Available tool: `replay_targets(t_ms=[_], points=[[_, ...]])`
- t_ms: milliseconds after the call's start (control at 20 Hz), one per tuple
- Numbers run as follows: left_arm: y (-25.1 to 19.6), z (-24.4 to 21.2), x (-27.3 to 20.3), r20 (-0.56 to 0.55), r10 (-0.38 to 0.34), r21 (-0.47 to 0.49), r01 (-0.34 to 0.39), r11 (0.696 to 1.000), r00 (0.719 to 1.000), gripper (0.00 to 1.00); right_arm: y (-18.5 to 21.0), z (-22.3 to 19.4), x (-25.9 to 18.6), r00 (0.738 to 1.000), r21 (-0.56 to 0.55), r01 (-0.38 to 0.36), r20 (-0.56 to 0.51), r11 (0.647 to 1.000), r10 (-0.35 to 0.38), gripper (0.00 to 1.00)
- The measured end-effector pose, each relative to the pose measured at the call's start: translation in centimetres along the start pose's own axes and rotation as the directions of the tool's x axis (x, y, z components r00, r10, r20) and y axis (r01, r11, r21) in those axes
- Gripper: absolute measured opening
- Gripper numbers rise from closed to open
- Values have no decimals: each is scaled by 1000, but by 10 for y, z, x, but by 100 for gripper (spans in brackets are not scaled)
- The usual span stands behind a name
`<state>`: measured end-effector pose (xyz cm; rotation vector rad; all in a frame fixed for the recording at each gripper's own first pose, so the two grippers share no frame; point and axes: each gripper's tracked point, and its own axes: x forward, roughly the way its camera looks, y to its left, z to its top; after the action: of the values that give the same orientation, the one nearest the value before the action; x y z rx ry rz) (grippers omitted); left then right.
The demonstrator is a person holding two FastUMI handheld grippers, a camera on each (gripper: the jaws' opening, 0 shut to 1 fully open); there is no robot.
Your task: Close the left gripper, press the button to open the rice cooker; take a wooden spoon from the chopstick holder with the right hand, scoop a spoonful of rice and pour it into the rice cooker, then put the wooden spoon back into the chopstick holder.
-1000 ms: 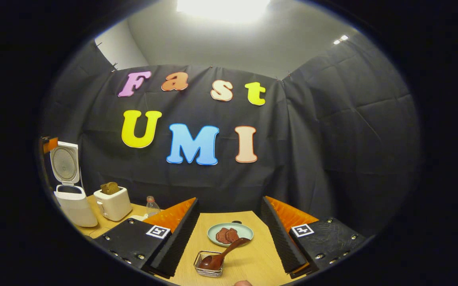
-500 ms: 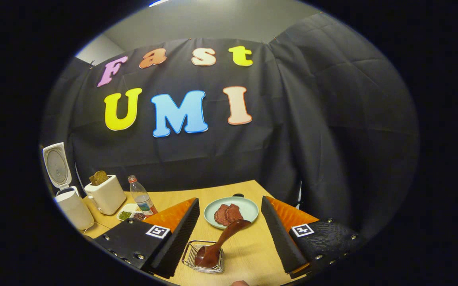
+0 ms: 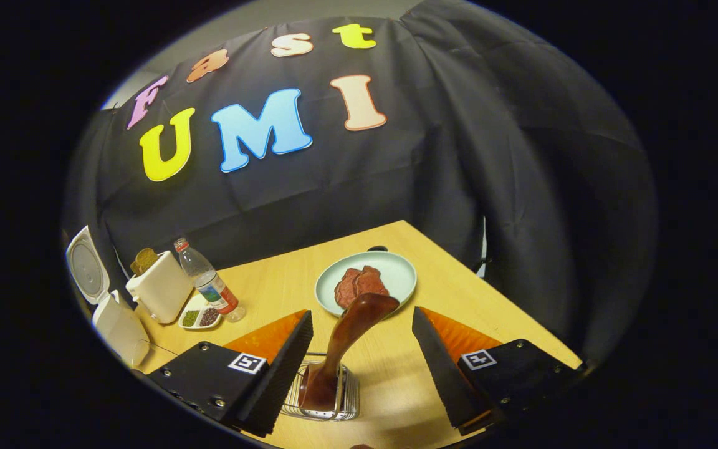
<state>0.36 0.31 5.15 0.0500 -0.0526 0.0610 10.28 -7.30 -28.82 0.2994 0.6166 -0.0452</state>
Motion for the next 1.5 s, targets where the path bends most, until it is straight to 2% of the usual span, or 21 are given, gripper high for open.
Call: replay_targets(t_ms=[100, 150, 200, 250, 300, 350, 400, 450, 500, 550, 600, 650, 750, 1050, 1300, 1500], points=[[2, -3, -2, -14, 4, 11, -3, 1000, 1000, 96, 3, -13, 7, 999, 44, -24, -47, 999, 26, 98], [3, -4, -2, -20, 6, 6, -6, 1000, 1000, 91, 6, -18, 9, 997, 59, -32, -66, 998, 35, 95], [5, -6, -2, -27, 12, -4, -12, 1000, 1000, 91, 8, -19, 10, 996, 71, -42, -75, 997, 47, 87], [5, -8, -2, -34, 15, -14, -16, 1000, 999, 96, 13, -20, 10, 994, 85, -65, -83, 994, 72, 82], [5, -12, -3, -43, 21, -24, -22, 999, 999, 96, 17, -22, 13, 991, 98, -81, -94, 992, 90, 76], [6, -16, -4, -53, 26, -34, -27, 999, 998, 96, 16, -23, 13, 991, 104, -85, -98, 991, 95, 66], [6, -21, -6, -64, 31, -38, -33, 999, 997, 91, 18, -24, 16, 989, 109, -88, -106, 990, 100, 26], [6, -26, -8, -75, 36, -39, -39, 998, 997, 91, 21, -24, 7, 985, 114, -112, -116, 987, 125, 22], [6, -29, -10, -80, 38, -37, -41, 998, 996, 96, 18, -20, 1, 985, 118, -114, -116, 986, 128, 23], [6, -31, -11, -84, 39, -35, -43, 998, 996, 96, 23, -22, 0, 983, 118, -129, -115, 985, 142, 14], [5, -31, -13, -84, 37, -35, -40, 999, 996, 96, 23, -24, 11, 981, 111, -143, -114, 984, 155, 13], [5, -30, -14, -78, 34, -35, -37, 999, 996, 96, 25, -23, 1, 982, 85, -148, -110, 985, 157, 9], [9, -27, -15, -67, 26, -31, -29, 999, 997, 96, 30, -15, -13, 984, 39, -153, -83, 988, 155, 9], [32, -19, -8, -21, -8, -54, 7, 999, 1000, 96, 49, 28, -54, 993, -51, -112, 36, 992, 113, 9], [54, -26, 4, -11, -37, -92, 36, 995, 999, 96, 83, 56, -89, 986, -46, -113, 116, 992, 118, 9], [75, -36, 12, -15, -55, -106, 53, 993, 998, 96, 127, 56, -108, 978, -48, -147, 145, 988, 153, 9]])
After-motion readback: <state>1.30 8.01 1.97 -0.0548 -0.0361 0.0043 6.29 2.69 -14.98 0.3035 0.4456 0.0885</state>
